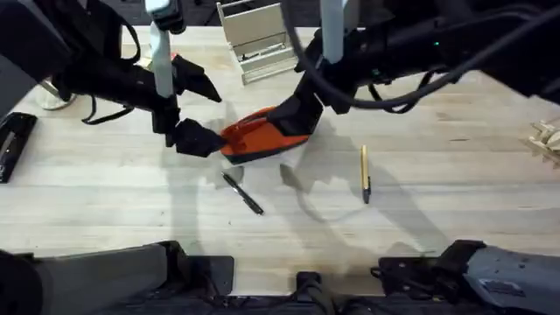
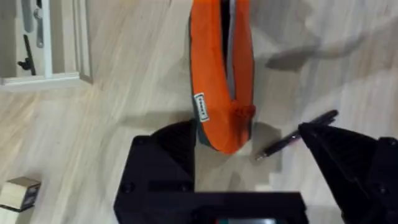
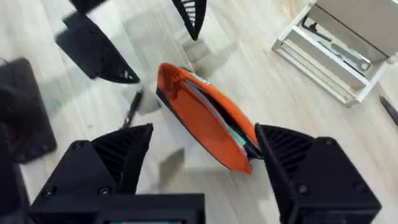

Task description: Unzip the bag, pick up the pens from the table one at a time and place them inside, then zip the bag closed.

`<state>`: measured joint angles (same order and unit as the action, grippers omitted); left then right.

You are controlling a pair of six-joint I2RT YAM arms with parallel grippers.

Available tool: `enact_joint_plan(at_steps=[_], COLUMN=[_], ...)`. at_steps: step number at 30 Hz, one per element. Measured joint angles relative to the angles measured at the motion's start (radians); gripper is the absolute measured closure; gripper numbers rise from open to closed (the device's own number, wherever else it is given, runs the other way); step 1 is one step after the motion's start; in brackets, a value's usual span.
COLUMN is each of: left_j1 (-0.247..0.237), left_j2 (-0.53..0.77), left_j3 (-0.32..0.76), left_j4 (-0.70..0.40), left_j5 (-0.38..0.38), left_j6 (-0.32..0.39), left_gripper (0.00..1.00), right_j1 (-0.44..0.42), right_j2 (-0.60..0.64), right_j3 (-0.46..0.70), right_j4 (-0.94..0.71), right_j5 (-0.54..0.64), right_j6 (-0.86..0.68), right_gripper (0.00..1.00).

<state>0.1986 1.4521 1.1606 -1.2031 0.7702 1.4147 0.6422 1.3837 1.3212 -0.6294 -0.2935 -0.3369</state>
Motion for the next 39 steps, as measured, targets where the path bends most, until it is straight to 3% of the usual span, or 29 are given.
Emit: enact_joint_plan(at_steps=[15, 22, 31, 39], left_j1=[0.000, 0.000, 0.000, 0.000], left_j2=[0.000, 0.000, 0.000, 0.000], left_j3=[0.116, 0.181, 0.227, 0.243], left_j4=[-0.187, -0.239, -0.273, -0.275], left_j5=[-0.031, -0.035, -0.043, -0.079], left_j6=[0.000, 0.000, 0.000, 0.000], left_gripper=[0.005, 0.005, 0.006, 0.006], right_j1=[0.000, 0.000, 0.000, 0.000], right_j2=[0.063, 0.063, 0.069, 0.070], right_j3=[0.006, 0.072, 0.077, 0.077], right_j4=[0.025, 0.021, 0.101, 0.026], right_j5=[0.000, 0.000, 0.000, 0.001], right_j6=[-0.268, -0.300, -0.324, -0.353], right_gripper=[0.007, 0.006, 0.005, 0.005])
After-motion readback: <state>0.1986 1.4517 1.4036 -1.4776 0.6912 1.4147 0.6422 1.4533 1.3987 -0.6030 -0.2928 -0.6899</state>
